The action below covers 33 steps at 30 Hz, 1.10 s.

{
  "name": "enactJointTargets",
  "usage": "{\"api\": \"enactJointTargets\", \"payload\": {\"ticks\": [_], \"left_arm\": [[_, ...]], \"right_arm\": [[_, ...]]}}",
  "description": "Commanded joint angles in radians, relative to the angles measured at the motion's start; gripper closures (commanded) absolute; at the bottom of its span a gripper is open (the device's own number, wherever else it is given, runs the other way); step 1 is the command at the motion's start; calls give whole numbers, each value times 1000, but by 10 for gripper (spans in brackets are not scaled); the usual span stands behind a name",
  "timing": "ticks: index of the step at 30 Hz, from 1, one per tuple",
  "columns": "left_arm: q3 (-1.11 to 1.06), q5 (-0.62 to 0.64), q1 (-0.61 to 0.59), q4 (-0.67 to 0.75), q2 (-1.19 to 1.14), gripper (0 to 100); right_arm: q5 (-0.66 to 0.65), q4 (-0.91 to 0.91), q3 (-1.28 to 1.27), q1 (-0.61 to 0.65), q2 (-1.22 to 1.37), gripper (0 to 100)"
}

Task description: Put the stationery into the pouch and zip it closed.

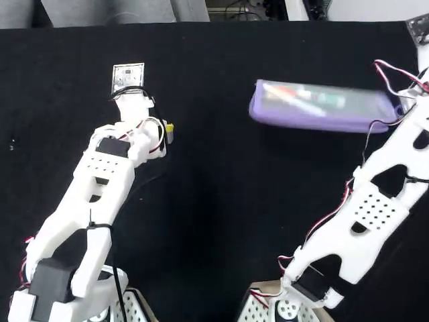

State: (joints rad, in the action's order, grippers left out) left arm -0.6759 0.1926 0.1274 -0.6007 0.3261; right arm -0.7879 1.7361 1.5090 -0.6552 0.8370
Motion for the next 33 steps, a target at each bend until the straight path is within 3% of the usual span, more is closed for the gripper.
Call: {"api": "enactJointTargets", "payload": {"ticks": [1, 11, 22, 28, 33], "left_arm": [[2, 5, 16, 20, 44, 818], [2, -23, 15, 18, 44, 818], [2, -51, 8, 17, 46, 818], [-2, -51, 8, 15, 46, 818], [-2, -51, 12, 17, 44, 818]], "right_arm": [[-3, 31, 13, 0, -33, 988], [106, 32, -197, 91, -211, 988], [130, 23, -728, 249, -622, 988], [135, -163, -946, 155, -693, 977], [115, -284, -1053, 92, -596, 829]]}}
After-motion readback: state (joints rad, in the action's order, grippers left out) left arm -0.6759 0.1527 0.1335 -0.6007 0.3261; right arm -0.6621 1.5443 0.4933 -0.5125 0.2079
